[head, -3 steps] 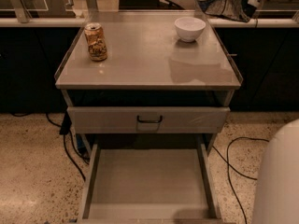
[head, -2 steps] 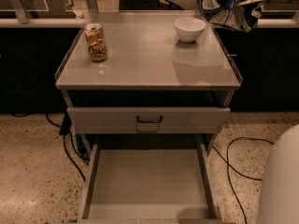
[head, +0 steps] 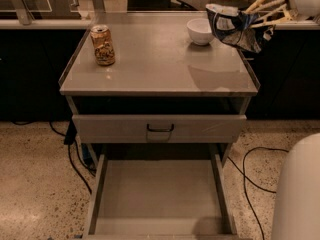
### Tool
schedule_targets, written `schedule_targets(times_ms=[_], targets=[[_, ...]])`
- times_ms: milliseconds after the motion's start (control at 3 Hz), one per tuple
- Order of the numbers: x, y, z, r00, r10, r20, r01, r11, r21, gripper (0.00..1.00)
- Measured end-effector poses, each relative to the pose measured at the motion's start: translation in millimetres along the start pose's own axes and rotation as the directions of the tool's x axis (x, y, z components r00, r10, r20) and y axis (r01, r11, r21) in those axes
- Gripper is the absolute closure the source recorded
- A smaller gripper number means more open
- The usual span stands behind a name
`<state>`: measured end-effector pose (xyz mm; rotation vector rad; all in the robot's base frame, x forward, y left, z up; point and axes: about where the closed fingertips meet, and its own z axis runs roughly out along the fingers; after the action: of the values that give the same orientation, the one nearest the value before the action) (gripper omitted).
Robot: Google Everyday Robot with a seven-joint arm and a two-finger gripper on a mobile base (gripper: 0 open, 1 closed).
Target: Place blue chip bag into middle drawer
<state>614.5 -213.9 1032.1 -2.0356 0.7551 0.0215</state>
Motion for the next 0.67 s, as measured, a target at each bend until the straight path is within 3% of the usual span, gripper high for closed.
schedule_targets(times_ms=[333,667], targets=[[30.9,-0.8,43.9,0.999,0.02,0.04,-0.021,0.9993,0.03,1.0],[40.0,-4.1,50.1,0.999,0.023,0.031,-0.025,0.9981,0.056,1.0]])
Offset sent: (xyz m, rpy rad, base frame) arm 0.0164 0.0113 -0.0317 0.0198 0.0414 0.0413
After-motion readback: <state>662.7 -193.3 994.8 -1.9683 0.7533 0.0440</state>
